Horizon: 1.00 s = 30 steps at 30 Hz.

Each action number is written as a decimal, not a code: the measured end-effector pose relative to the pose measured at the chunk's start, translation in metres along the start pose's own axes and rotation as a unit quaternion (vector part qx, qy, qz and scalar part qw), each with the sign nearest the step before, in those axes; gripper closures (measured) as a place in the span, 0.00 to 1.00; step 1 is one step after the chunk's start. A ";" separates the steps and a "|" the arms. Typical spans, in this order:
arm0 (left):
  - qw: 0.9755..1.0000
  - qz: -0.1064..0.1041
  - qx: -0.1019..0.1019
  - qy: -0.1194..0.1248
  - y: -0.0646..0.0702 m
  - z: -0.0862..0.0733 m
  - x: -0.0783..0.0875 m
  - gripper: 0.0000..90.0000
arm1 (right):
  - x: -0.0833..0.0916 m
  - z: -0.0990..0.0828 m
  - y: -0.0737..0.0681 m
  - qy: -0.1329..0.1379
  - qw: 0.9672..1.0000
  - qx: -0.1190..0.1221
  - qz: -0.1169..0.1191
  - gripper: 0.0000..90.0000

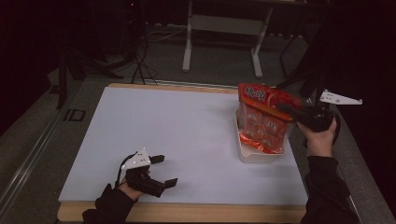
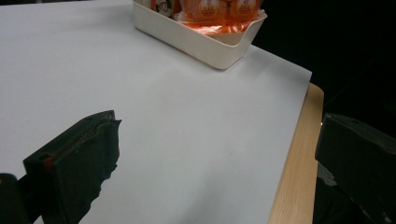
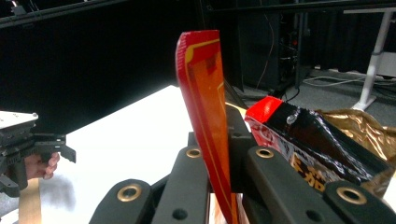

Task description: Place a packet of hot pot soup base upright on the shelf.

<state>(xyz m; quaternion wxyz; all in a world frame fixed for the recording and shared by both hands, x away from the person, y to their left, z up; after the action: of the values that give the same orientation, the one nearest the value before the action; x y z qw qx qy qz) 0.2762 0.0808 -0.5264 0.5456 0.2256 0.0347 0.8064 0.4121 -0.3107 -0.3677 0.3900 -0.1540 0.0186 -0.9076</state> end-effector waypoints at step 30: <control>1.000 -0.003 0.008 -0.004 -0.003 -0.005 -0.005 0.00 | 0.018 -0.051 0.021 -0.029 0.998 -0.024 -0.040 0.90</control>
<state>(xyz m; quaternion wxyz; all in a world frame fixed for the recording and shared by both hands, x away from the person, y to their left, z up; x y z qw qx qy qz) 0.2781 0.0781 -0.5333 0.5464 0.2333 0.0394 0.8034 0.4001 -0.3424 -0.4151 0.3500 -0.1902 0.0228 -0.9170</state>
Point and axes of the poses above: each handheld gripper's, and its own axes: x roughly backward along the jaws, z roughly out of its top, y roughly to its right, the point moved 7 cm from there along -x, roughly forward along the jaws, and after that the axes turned 8 degrees about -z, right-handed, at the moved point
